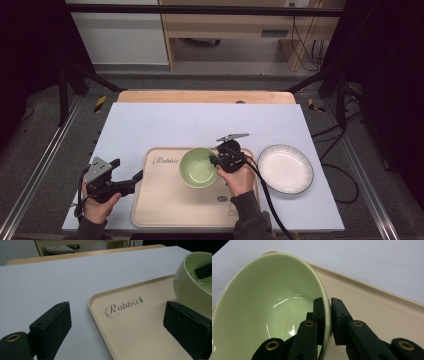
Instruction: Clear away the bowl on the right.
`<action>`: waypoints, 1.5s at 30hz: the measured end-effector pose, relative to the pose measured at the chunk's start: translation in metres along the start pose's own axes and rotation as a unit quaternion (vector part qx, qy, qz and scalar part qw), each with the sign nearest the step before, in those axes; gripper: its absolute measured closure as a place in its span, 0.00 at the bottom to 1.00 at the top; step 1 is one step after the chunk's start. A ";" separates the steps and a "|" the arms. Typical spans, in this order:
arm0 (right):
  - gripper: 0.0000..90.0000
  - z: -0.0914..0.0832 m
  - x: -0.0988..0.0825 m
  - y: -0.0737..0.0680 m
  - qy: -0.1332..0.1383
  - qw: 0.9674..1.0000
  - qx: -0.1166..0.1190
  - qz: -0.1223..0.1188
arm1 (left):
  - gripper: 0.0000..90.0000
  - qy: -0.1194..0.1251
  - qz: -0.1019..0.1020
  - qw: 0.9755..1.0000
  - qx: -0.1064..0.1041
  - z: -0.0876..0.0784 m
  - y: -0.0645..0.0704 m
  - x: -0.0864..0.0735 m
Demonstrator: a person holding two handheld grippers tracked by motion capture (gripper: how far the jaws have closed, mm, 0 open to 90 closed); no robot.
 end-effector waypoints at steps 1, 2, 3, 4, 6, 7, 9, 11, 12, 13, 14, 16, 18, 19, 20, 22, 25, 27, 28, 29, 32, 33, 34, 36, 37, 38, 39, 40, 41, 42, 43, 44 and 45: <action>0.92 0.000 0.000 0.000 0.000 1.000 0.000 0.000 | 0.09 0.000 0.000 1.000 0.000 0.000 0.000 0.000; 0.92 0.002 -0.001 -0.001 -0.001 1.000 0.000 0.002 | 0.09 0.000 0.000 1.000 0.000 0.000 0.000 0.000; 0.92 0.004 -0.001 -0.001 -0.003 1.000 -0.001 0.000 | 0.09 0.000 0.000 1.000 0.000 0.000 0.000 0.000; 0.92 0.007 -0.003 -0.001 -0.007 1.000 0.000 0.003 | 0.09 0.001 0.000 1.000 0.000 0.000 0.000 0.000; 0.92 0.008 -0.003 -0.001 -0.008 1.000 -0.001 0.001 | 0.09 0.000 0.000 1.000 0.000 0.000 0.000 0.000; 0.92 0.009 -0.004 -0.001 -0.009 1.000 -0.001 0.002 | 0.09 0.000 0.000 1.000 0.000 0.000 0.000 0.000; 0.92 0.013 -0.005 -0.001 -0.014 1.000 -0.001 -0.001 | 0.09 0.000 0.000 1.000 0.000 0.000 0.000 0.000; 0.92 0.014 -0.006 -0.001 -0.017 1.000 -0.002 0.001 | 0.09 0.000 0.000 1.000 0.000 0.000 0.000 0.000; 0.92 0.016 -0.007 -0.001 -0.018 1.000 -0.001 0.002 | 0.09 0.000 0.000 1.000 0.000 0.000 0.000 0.000; 0.92 0.016 -0.008 -0.001 -0.020 1.000 -0.001 0.001 | 0.09 0.000 0.000 1.000 0.000 0.000 0.000 0.000; 0.92 0.018 -0.009 -0.001 -0.021 1.000 0.001 0.005 | 0.09 0.000 0.000 1.000 0.000 0.000 0.000 0.000; 0.92 0.020 -0.011 0.001 -0.025 1.000 -0.001 0.006 | 0.09 -0.001 0.000 1.000 0.000 0.000 0.000 0.000; 0.92 0.021 -0.012 0.002 -0.026 1.000 -0.002 0.005 | 0.09 -0.001 0.000 1.000 0.000 0.000 0.000 0.000; 0.92 0.021 -0.012 0.002 -0.026 1.000 -0.002 0.005 | 0.09 -0.001 0.000 1.000 0.000 0.000 0.000 0.000; 0.92 0.022 -0.012 0.002 -0.028 1.000 -0.001 0.008 | 0.09 -0.001 0.000 1.000 0.000 0.000 0.000 -0.001; 0.92 0.023 -0.013 0.002 -0.030 1.000 -0.001 0.006 | 0.09 -0.001 0.000 1.000 0.000 0.000 0.000 -0.001; 0.92 0.025 -0.013 0.002 -0.032 0.999 -0.001 0.009 | 0.09 -0.001 -0.001 1.000 0.000 0.000 0.000 -0.001; 0.92 0.025 -0.014 0.003 -0.036 0.999 -0.003 0.008 | 0.09 -0.001 -0.001 1.000 0.000 0.000 0.000 0.000; 0.92 0.026 -0.014 0.003 -0.034 0.999 -0.001 0.008 | 0.09 -0.001 -0.001 1.000 0.000 0.000 0.000 0.000; 0.92 0.026 -0.014 0.003 -0.034 0.999 -0.001 0.008 | 0.09 0.000 -0.001 1.000 0.000 0.000 0.000 0.000; 0.92 0.027 -0.014 0.003 -0.035 0.999 0.000 0.012 | 0.09 -0.001 0.000 1.000 0.000 0.000 0.000 -0.001; 0.92 0.027 -0.014 0.003 -0.035 0.999 0.000 0.012 | 0.09 -0.001 0.000 1.000 0.000 0.000 0.000 -0.001; 0.92 0.027 -0.015 0.005 -0.036 0.999 0.002 0.013 | 0.09 -0.001 0.001 1.000 0.000 0.000 0.000 -0.001; 0.92 0.028 -0.015 0.005 -0.036 0.999 0.004 0.014 | 0.09 -0.001 0.000 1.000 0.000 0.000 0.000 -0.001; 0.93 0.028 -0.015 0.005 -0.038 0.999 0.004 0.019 | 0.09 -0.001 0.000 1.000 0.000 0.000 0.000 -0.001; 0.93 0.028 -0.015 0.005 -0.038 0.999 0.004 0.019 | 0.09 -0.001 -0.001 1.000 0.000 0.000 0.000 -0.001; 0.93 0.029 -0.015 0.006 -0.039 0.999 0.003 0.017 | 0.09 -0.001 -0.001 1.000 0.000 0.001 0.000 -0.001; 0.93 0.029 -0.015 0.006 -0.038 0.999 0.005 0.014 | 0.09 -0.002 0.000 1.000 0.001 0.001 0.000 -0.001; 0.93 0.030 -0.015 0.007 -0.039 0.999 0.004 0.014 | 0.09 -0.002 0.001 1.000 0.000 0.001 0.000 -0.001; 0.93 0.031 -0.015 0.007 -0.038 0.999 0.006 0.015 | 0.09 -0.002 0.001 1.000 0.000 0.001 0.000 -0.001; 0.93 0.031 -0.015 0.007 -0.038 0.999 0.006 0.015 | 0.09 -0.002 0.002 1.000 0.001 0.001 0.000 -0.001; 0.93 0.031 -0.016 0.008 -0.041 0.999 0.003 0.020 | 0.09 -0.002 0.001 1.000 0.001 0.001 0.000 -0.001; 0.93 0.032 -0.016 0.009 -0.039 0.999 0.003 0.014 | 0.09 -0.002 0.002 1.000 0.001 0.001 0.000 -0.001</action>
Point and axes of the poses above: each handheld gripper's, and its own axes: z roughly forward along the jaws, x roughly out of its top, y roughly to its right, the point moved 10 cm from there along z, roughly forward along the jaws, and after that the axes turned 8 degrees about x, right-handed, at the moved point
